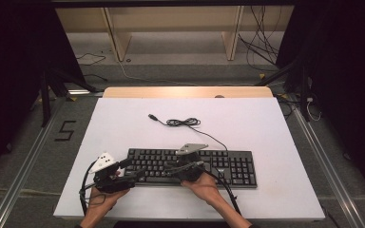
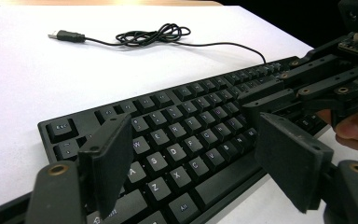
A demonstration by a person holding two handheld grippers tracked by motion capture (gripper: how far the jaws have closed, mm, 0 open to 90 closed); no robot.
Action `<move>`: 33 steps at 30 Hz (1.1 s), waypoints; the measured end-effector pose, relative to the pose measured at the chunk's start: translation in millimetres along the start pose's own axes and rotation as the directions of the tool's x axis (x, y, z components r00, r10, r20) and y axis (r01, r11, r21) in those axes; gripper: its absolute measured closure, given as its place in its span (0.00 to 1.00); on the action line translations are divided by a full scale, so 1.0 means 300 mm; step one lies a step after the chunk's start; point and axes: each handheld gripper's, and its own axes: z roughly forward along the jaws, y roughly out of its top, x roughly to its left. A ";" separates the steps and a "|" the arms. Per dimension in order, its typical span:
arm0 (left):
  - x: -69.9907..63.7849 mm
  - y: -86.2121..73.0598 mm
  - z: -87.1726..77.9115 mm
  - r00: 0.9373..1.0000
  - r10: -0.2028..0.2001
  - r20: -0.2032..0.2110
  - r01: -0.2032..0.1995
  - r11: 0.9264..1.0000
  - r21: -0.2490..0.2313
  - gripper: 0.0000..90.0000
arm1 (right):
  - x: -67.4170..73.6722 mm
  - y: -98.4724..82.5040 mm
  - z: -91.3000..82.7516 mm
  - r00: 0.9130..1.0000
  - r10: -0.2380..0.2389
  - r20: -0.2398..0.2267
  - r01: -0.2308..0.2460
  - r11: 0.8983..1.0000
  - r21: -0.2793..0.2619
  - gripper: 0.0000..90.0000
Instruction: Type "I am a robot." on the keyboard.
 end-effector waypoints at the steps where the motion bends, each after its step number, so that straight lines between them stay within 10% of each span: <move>1: 0.000 0.000 0.000 1.000 0.000 0.000 0.000 1.000 0.000 0.30 | 0.001 0.000 0.002 1.000 -0.001 0.000 0.001 1.000 0.004 0.93; 33: -0.003 -0.001 0.001 1.000 0.005 0.008 -0.005 1.000 -0.003 0.30 | 0.038 -0.017 0.078 1.000 -0.029 -0.004 0.029 0.997 0.073 1.00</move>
